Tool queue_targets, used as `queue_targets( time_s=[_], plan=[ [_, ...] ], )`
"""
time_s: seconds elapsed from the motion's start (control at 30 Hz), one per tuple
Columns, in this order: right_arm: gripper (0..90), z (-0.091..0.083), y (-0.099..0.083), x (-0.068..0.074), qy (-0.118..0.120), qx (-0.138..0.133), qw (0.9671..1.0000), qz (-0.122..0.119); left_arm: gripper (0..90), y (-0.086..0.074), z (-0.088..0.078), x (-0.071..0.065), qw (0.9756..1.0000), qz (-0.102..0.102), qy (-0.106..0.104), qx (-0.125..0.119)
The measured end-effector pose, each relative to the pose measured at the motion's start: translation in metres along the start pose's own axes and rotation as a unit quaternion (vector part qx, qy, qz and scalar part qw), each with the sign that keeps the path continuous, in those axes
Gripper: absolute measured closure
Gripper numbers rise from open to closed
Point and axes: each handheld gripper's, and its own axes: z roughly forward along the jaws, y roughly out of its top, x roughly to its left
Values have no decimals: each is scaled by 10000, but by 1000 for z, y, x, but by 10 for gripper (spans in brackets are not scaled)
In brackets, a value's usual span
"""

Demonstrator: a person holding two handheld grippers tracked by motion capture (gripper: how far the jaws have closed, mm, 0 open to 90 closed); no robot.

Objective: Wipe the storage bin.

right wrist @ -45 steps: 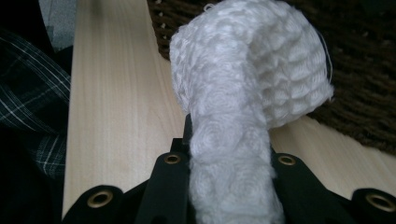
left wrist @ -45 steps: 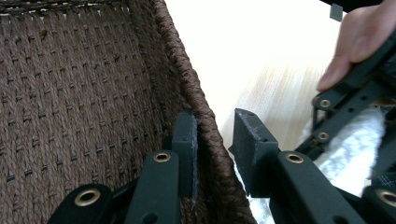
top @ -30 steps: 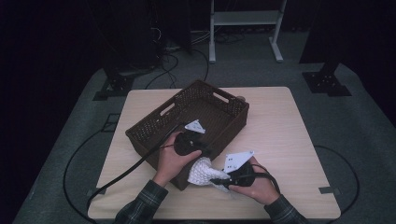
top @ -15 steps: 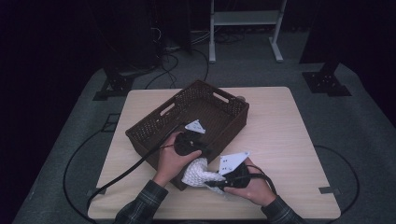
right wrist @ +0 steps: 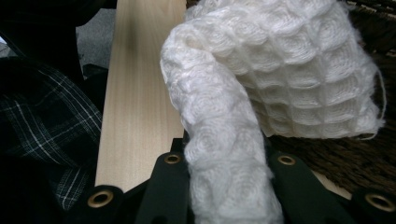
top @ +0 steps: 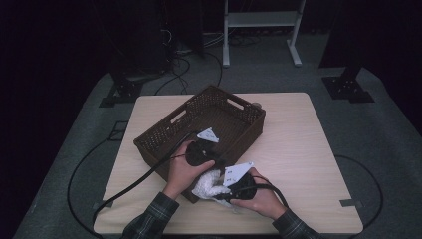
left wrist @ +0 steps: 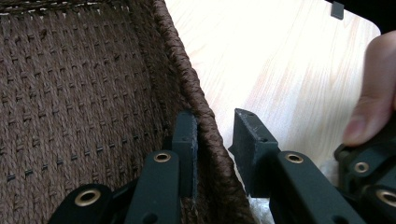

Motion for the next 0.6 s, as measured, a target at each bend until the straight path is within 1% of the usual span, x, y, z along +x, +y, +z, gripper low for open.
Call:
queue_targets(
  time_s=[0.1, 0.13, 0.17, 0.23, 0.37, 0.4, 0.43, 0.6],
  plan=[
    [757, 4, -1, -2, -11, 83, 10000, -38, 701, 0, 0, 0, 10000, 4, 1, 6],
    [757, 5, -1, -2, -17, 93, 10000, 13, 701, 0, 0, 0, 10000, 0, 3, 12],
    [757, 6, -2, -3, -16, 120, 9999, -22, 701, 0, 0, 0, 10000, 0, 3, 14],
    [757, 9, -3, -3, -4, 140, 9999, -8, 701, 0, 0, 0, 10000, 2, 4, 19],
    [756, 13, -7, -5, 30, 249, 9996, 87, 702, 0, 0, 0, 10000, 4, 3, 8],
    [756, 15, -8, -6, 28, 259, 9997, 44, 701, 0, 0, 0, 10000, -1, 2, 4],
    [756, 16, -9, -6, 57, 280, 9996, 84, 701, 0, 0, 0, 10000, 1, -1, 4],
    [756, 22, -12, -7, 92, 358, 9992, 126, 702, 0, 0, -1, 10000, -35, -1, -26]
  ],
)
